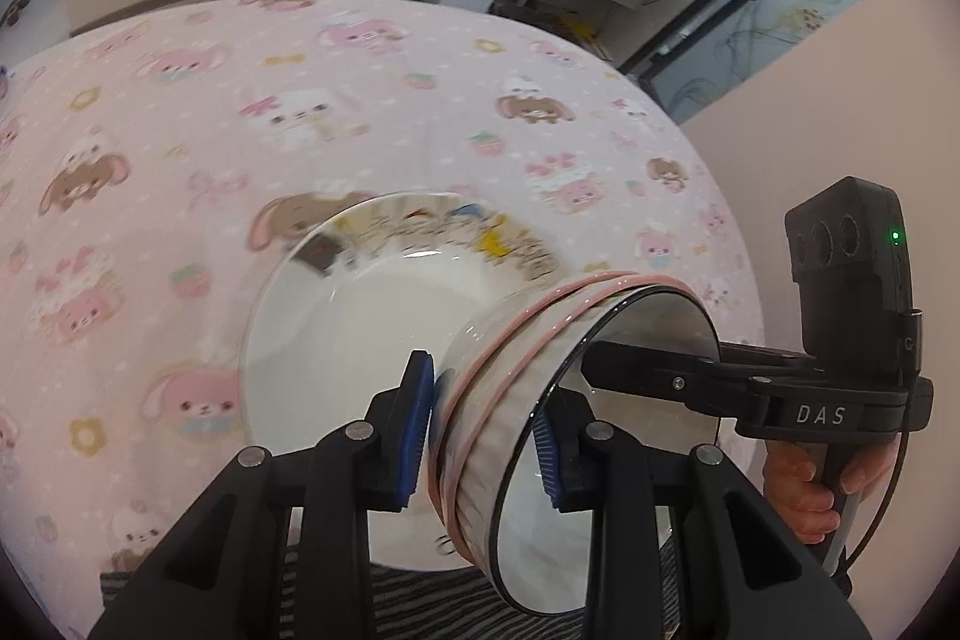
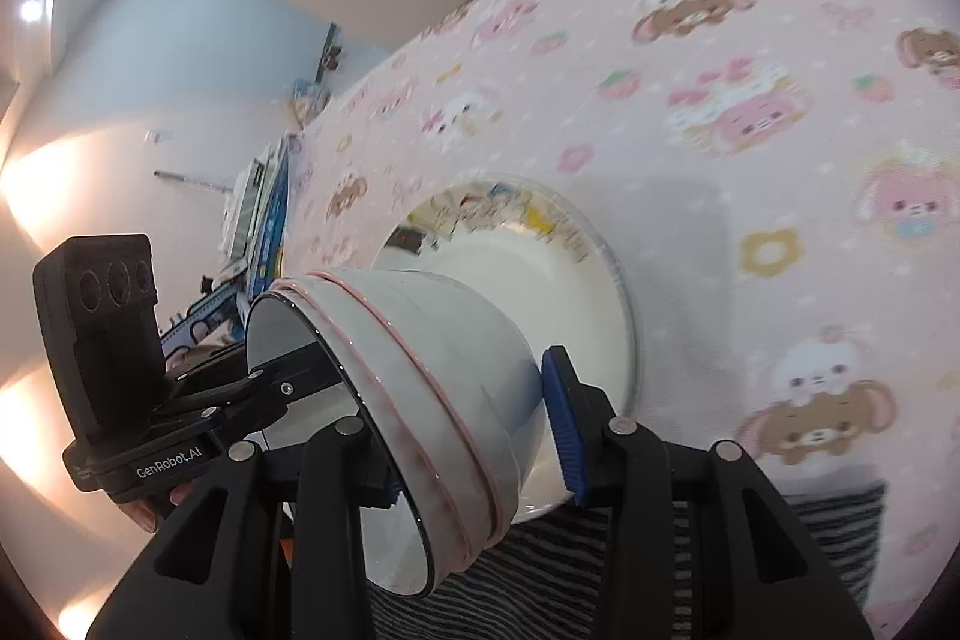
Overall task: Organize plates and bowls
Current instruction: 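Carry the nested bowls with both tools over the white plate stack, then lower the nested bowls with both tools onto the plate stack center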
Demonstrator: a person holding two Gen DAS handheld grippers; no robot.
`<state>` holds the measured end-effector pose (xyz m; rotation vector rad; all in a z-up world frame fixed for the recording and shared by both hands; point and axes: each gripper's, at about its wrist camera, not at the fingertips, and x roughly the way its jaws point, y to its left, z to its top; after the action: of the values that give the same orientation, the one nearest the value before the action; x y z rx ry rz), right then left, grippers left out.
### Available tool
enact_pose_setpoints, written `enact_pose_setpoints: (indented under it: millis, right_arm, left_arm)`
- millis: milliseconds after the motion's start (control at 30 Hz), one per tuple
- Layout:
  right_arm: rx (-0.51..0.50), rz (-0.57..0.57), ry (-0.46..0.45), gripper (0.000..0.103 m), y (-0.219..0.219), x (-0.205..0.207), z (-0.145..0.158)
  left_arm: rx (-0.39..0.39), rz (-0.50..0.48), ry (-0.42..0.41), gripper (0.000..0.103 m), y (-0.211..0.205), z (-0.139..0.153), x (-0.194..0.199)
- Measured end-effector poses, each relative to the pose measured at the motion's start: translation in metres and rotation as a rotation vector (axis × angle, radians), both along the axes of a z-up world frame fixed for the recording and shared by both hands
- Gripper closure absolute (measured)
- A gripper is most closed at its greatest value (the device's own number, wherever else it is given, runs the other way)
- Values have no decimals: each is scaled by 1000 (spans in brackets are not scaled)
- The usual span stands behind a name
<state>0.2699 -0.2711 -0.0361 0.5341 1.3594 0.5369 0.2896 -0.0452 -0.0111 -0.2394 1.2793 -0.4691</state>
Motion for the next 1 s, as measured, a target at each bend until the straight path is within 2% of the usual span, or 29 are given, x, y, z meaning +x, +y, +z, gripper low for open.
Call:
enact_pose_setpoints:
  millis: [233, 567, 733, 1000]
  right_arm:
    - [-16, 32, 45, 64, 27, 1, -21]
    - [-11, 13, 52, 64, 21, 8, -22]
    - [-7, 10, 66, 65, 18, 12, -28]
    - [-1, 3, 75, 65, 16, 16, -33]
  left_arm:
    - [6, 28, 32, 70, 19, -19, -2]
    - [-16, 33, 9, 70, 19, -20, 7]
    - [12, 32, -4, 71, 14, -23, 12]
    - [2, 45, 14, 71, 18, -33, 20]
